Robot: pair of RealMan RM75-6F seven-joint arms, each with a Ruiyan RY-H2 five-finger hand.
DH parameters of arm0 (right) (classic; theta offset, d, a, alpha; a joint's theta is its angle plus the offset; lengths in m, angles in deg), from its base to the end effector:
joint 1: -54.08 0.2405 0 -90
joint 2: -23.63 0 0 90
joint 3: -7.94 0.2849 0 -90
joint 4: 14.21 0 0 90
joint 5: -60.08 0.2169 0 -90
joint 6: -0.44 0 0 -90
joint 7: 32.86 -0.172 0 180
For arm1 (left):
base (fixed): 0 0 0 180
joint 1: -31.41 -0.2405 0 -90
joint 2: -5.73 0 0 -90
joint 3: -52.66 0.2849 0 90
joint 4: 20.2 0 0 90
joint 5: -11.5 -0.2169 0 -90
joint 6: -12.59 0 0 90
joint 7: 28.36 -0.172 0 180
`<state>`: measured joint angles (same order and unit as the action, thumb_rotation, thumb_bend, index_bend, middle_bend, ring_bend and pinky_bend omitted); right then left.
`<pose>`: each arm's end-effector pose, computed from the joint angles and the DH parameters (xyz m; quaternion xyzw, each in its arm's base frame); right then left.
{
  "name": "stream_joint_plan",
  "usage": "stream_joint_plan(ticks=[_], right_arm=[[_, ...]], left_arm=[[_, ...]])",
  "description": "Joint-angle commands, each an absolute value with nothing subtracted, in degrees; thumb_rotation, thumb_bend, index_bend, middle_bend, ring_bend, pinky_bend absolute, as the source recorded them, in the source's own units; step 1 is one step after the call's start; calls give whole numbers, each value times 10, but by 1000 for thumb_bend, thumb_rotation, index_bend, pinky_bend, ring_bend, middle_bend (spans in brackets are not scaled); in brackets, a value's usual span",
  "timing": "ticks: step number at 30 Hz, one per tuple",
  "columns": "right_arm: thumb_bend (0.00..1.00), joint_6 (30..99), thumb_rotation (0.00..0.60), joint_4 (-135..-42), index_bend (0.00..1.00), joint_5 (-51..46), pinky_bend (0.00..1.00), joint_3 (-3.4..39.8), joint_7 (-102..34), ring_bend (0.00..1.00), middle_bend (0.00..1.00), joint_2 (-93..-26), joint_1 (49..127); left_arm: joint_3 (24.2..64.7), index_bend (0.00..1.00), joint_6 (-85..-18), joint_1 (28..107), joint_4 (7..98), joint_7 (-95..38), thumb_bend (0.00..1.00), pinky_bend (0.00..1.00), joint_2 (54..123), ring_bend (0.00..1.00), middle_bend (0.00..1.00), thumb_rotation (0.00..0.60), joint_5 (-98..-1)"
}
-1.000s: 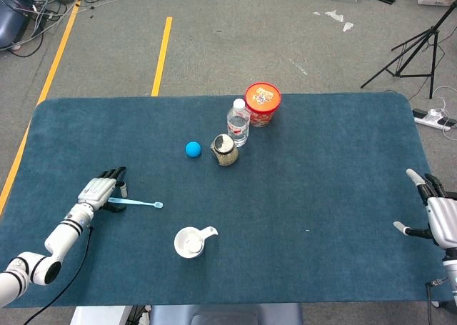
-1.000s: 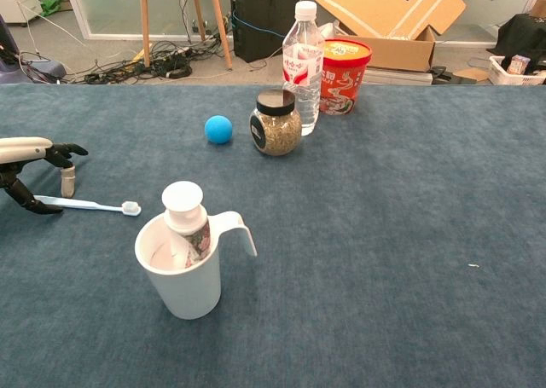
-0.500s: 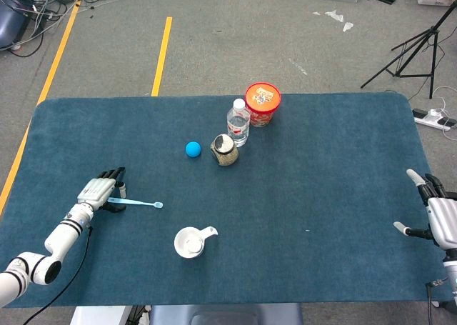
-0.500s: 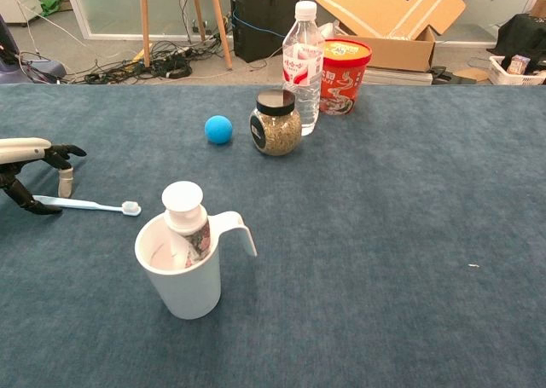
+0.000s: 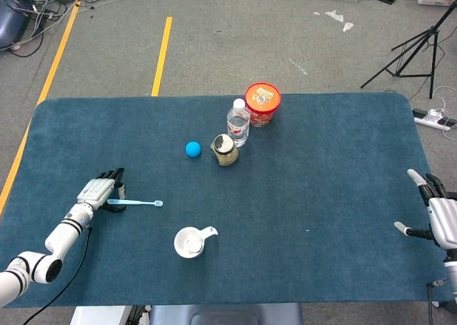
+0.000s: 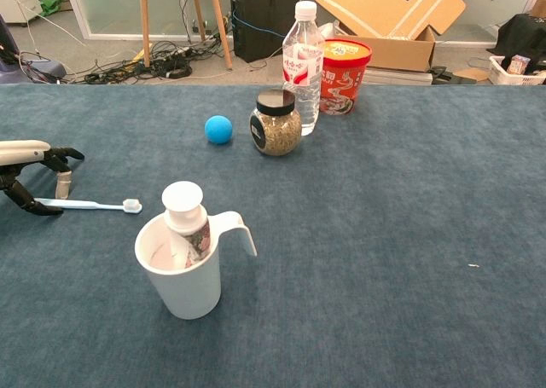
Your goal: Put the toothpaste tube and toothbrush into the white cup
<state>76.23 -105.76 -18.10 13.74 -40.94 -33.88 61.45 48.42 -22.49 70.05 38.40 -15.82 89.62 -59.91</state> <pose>-0.3658 -0.2375 0.2039 0.5654 -0.4400 0.3605 0.5973 -0.3386 0.4176 0.0140 -0.7006 -0.5071 -0.2290 0.4468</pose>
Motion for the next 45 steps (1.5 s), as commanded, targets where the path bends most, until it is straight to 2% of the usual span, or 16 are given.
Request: stream_joint_plan(ticks=[1,20,45], right_arm=[[0,762,600,-1058,47,-181,625,137,-410,81,190,-339,615],[0,766,600,-1059,47,-184,625,137,-408,80,190,-339,613],[0,768,600,-1063,47,-187,625,135,-398,80,190,-342,614]], left_arm=[[483,537,-226,700,385,-157,249,75,895,0,20,600,-599],[482,565,-260,685,434,-169,266,74,859,0,30,600,-606],[488,568,-331,654,586,-262,266,74,749,0,40,600,-592]])
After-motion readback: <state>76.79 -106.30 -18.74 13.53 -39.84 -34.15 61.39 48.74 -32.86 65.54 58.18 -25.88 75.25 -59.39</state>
